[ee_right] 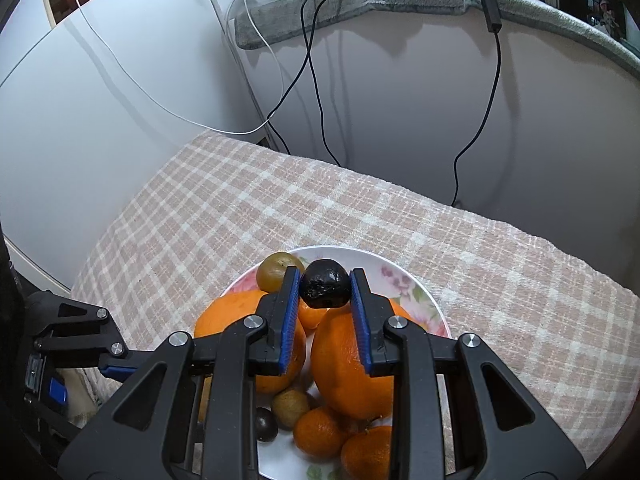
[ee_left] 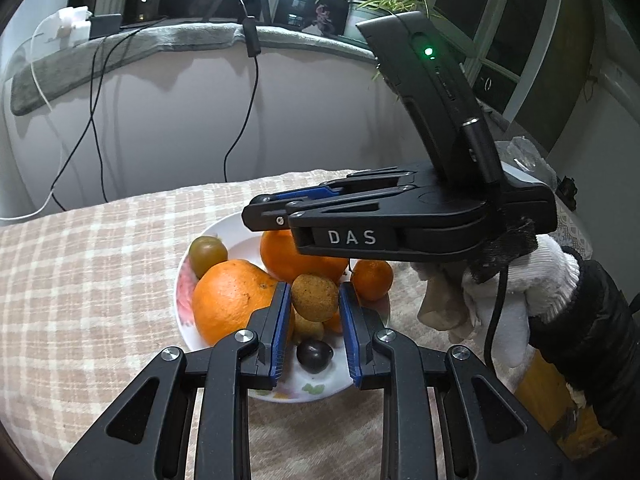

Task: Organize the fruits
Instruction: 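Carry the plum and longan in both grippers over the plate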

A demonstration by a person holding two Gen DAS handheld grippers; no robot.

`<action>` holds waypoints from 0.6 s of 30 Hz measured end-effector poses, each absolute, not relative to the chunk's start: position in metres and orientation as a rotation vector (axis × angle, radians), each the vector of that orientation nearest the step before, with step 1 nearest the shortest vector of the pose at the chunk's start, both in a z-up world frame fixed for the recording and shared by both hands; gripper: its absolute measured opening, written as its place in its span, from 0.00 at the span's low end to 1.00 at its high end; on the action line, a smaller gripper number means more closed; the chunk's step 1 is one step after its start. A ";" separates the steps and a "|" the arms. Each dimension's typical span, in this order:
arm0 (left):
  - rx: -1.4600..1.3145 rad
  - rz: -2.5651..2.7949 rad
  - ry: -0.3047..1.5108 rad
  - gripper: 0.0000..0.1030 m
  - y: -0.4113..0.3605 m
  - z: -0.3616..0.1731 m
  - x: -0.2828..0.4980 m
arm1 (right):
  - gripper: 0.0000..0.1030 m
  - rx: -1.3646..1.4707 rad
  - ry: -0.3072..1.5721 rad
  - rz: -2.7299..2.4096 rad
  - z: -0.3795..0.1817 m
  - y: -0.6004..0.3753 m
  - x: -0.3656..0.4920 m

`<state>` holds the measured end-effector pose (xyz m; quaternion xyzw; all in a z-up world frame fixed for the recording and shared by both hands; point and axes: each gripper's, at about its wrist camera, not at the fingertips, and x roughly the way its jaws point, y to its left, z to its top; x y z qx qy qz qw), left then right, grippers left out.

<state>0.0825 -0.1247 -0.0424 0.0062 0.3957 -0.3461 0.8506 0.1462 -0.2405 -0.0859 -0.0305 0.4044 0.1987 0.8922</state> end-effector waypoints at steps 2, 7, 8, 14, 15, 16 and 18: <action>0.015 -0.729 0.836 0.22 -0.126 -0.043 0.083 | 0.25 -0.059 0.841 0.413 -0.087 -0.242 0.147; 0.022 -0.734 0.842 0.22 -0.131 -0.045 0.083 | 0.25 -0.055 0.844 0.413 -0.087 -0.242 0.149; 0.023 -0.734 0.841 0.22 -0.132 -0.045 0.083 | 0.25 -0.056 0.843 0.413 -0.087 -0.242 0.149; 0.031 -0.731 0.836 0.22 -0.135 -0.044 0.084 | 0.25 -0.058 0.841 0.411 -0.088 -0.242 0.148; 0.032 -0.730 0.836 0.22 -0.135 -0.044 0.084 | 0.25 -0.058 0.841 0.412 -0.089 -0.242 0.148; 0.033 -0.729 0.836 0.22 -0.135 -0.044 0.084 | 0.25 -0.059 0.841 0.412 -0.089 -0.242 0.148; 0.035 -0.728 0.837 0.22 -0.135 -0.045 0.085 | 0.25 -0.058 0.841 0.411 -0.088 -0.242 0.148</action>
